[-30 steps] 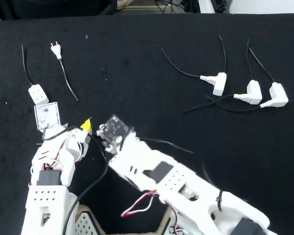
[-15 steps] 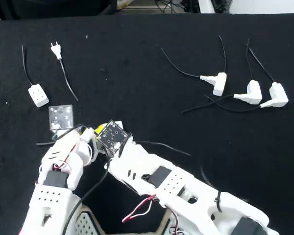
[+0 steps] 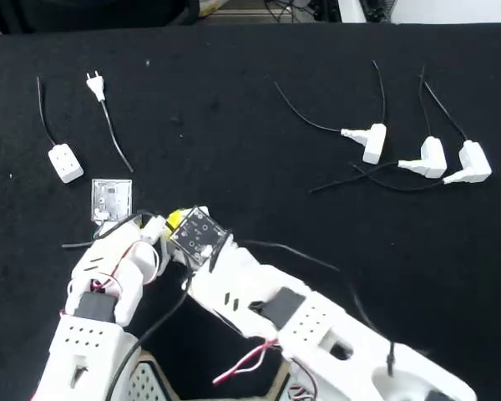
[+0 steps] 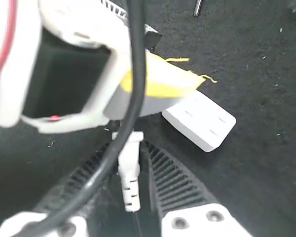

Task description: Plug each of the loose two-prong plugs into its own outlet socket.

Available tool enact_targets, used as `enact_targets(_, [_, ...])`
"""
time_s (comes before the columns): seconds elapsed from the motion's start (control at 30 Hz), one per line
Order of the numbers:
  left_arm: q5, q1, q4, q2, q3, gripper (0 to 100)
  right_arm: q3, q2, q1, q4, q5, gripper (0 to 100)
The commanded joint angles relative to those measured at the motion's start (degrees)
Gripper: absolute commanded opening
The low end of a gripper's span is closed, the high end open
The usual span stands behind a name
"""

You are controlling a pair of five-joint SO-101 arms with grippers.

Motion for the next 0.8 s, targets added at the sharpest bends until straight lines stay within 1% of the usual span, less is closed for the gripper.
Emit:
enact_targets(0.0, [-0.70, 1.19, -0.09, 0.62, 0.48, 24, 0.04, -7.25, 3.60, 0.79, -0.18, 1.1])
enact_targets(0.33, [-0.70, 0.92, 0.26, 0.62, 0.57, 24, 1.63, -9.36, 4.04, 0.44, -0.70, 1.1])
enact_targets(0.47, [-0.70, 0.92, 0.18, 0.62, 0.57, 24, 3.30, -10.24, 4.04, -3.60, -5.63, 1.1])
enact_targets(0.53, [-0.70, 0.92, 0.09, 0.62, 0.57, 24, 4.26, -10.95, 4.04, -4.75, -5.80, 1.1])
enact_targets(0.77, [-0.70, 0.92, 0.00, 0.62, 0.57, 24, 4.88, -14.90, 4.92, -4.04, -5.71, 1.1])
